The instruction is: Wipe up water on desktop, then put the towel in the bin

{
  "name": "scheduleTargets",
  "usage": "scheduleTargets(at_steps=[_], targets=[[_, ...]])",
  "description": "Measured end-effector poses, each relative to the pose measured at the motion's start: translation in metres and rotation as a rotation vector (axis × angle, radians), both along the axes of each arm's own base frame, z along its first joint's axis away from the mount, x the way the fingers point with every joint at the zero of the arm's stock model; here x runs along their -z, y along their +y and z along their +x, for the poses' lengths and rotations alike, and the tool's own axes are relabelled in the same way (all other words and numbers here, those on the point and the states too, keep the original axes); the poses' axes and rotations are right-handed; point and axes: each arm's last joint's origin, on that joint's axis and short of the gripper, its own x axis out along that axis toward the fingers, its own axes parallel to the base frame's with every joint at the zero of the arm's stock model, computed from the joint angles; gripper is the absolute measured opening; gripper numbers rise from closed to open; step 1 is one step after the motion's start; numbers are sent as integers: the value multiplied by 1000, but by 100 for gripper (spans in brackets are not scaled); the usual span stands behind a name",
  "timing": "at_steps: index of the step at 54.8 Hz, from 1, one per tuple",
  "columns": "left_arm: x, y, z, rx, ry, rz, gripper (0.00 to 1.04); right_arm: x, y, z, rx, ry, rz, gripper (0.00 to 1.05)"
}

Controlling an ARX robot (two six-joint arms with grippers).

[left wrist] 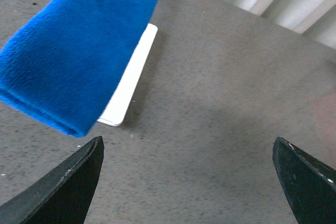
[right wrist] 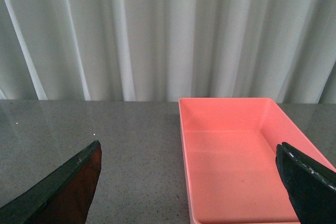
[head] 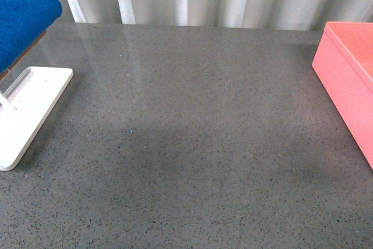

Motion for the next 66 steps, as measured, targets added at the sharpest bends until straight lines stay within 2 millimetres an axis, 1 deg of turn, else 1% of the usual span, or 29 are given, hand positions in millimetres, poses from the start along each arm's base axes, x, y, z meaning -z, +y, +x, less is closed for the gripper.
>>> scheduleTargets(at_steps=[3, 5, 8, 9, 12, 17, 18, 20, 21, 24, 25, 27, 28, 29, 31, 32, 34, 35, 38, 41, 43, 46, 51, 55, 59, 66], targets=[[-19, -3, 11, 8, -60, -25, 98, 0, 0, 0, 0, 0, 0, 98], [-34, -4, 23, 14, -102, -30, 98, 0, 0, 0, 0, 0, 0, 98], [-47, -5, 38, 33, -129, -33, 98, 0, 0, 0, 0, 0, 0, 98], [-54, -4, 49, 45, -141, -30, 98, 0, 0, 0, 0, 0, 0, 98], [-66, -1, 69, 55, -154, -3, 98, 0, 0, 0, 0, 0, 0, 98], [-86, 4, 117, 89, -132, 46, 98, 0, 0, 0, 0, 0, 0, 98], [-88, 5, 122, 91, -126, 52, 98, 0, 0, 0, 0, 0, 0, 98], [-94, 6, 143, 116, -99, 70, 98, 0, 0, 0, 0, 0, 0, 98], [-96, 6, 148, 123, -91, 81, 98, 0, 0, 0, 0, 0, 0, 98], [-101, 6, 180, 145, -41, 131, 98, 0, 0, 0, 0, 0, 0, 98], [-102, 6, 185, 152, -31, 133, 98, 0, 0, 0, 0, 0, 0, 98], [-104, 4, 205, 194, 10, 168, 98, 0, 0, 0, 0, 0, 0, 98], [-105, 4, 215, 200, 28, 182, 98, 0, 0, 0, 0, 0, 0, 98], [-105, 3, 220, 204, 36, 191, 98, 0, 0, 0, 0, 0, 0, 98], [-105, 1, 238, 207, 72, 239, 98, 0, 0, 0, 0, 0, 0, 98], [-105, 1, 242, 214, 81, 248, 98, 0, 0, 0, 0, 0, 0, 98], [-104, 0, 259, 236, 122, 271, 98, 0, 0, 0, 0, 0, 0, 98], [-103, 0, 262, 239, 133, 279, 98, 0, 0, 0, 0, 0, 0, 98], [-98, 0, 286, 252, 201, 323, 98, 0, 0, 0, 0, 0, 0, 98], [-92, 2, 302, 253, 254, 355, 98, 0, 0, 0, 0, 0, 0, 98], [-89, 4, 310, 241, 266, 372, 98, 0, 0, 0, 0, 0, 0, 98], [-81, 9, 320, 239, 287, 382, 98, 0, 0, 0, 0, 0, 0, 98], [-67, 16, 329, 230, 317, 406, 98, 0, 0, 0, 0, 0, 0, 98], [-57, 21, 334, 237, 332, 425, 98, 0, 0, 0, 0, 0, 0, 98], [-46, 31, 339, 236, 345, 458, 98, 0, 0, 0, 0, 0, 0, 98], [-36, 44, 343, 236, 351, 486, 98, 0, 0, 0, 0, 0, 0, 98]])
